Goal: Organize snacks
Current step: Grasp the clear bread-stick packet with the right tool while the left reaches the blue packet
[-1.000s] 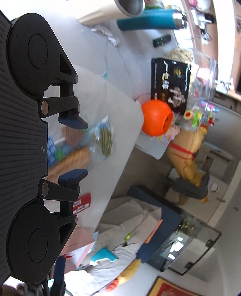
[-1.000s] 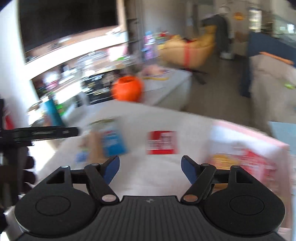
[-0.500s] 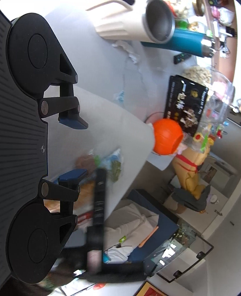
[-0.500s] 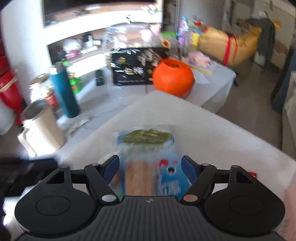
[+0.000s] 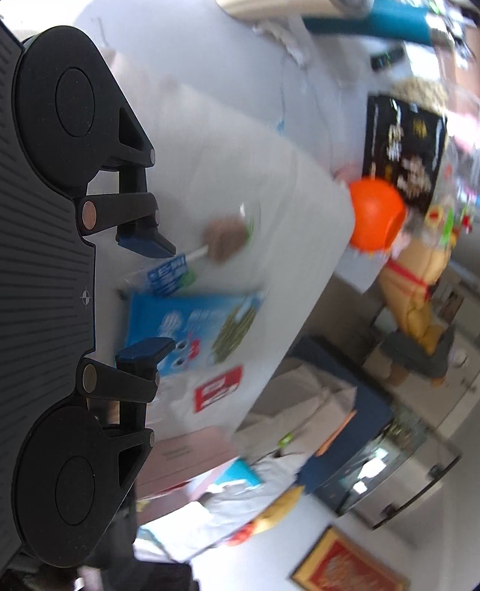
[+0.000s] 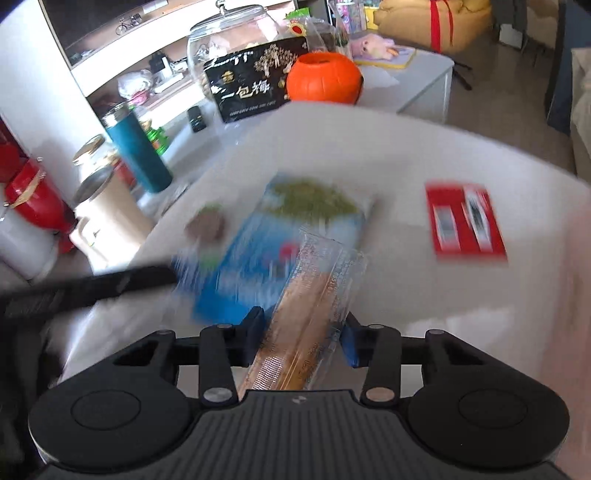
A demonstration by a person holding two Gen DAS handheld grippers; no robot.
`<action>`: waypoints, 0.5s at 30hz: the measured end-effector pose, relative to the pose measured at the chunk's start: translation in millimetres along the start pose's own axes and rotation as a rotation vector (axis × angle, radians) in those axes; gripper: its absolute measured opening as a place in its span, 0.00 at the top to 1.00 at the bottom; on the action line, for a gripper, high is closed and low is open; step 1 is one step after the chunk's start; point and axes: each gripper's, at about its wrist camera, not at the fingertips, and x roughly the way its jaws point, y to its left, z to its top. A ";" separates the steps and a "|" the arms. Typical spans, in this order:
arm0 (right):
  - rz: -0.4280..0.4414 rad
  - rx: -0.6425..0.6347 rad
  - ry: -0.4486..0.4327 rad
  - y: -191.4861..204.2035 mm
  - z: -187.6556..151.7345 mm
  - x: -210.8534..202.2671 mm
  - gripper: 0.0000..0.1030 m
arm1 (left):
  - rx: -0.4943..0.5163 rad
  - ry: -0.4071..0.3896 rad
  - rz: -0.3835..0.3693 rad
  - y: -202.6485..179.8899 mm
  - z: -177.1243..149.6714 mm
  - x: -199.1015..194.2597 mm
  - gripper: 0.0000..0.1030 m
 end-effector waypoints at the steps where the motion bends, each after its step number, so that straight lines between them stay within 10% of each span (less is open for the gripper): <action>1: -0.002 -0.004 -0.013 -1.5 -11.7 -8.4 0.59 | 0.031 0.005 0.004 -8.4 -1.0 3.1 0.49; 13: -0.185 0.010 -0.147 -18.7 -119.1 -76.1 0.58 | 0.294 0.041 0.212 -65.1 27.3 63.7 0.49; 15: -0.224 0.035 -0.168 -28.0 -132.9 -83.6 0.46 | 0.313 0.072 0.206 -67.8 23.5 74.4 0.49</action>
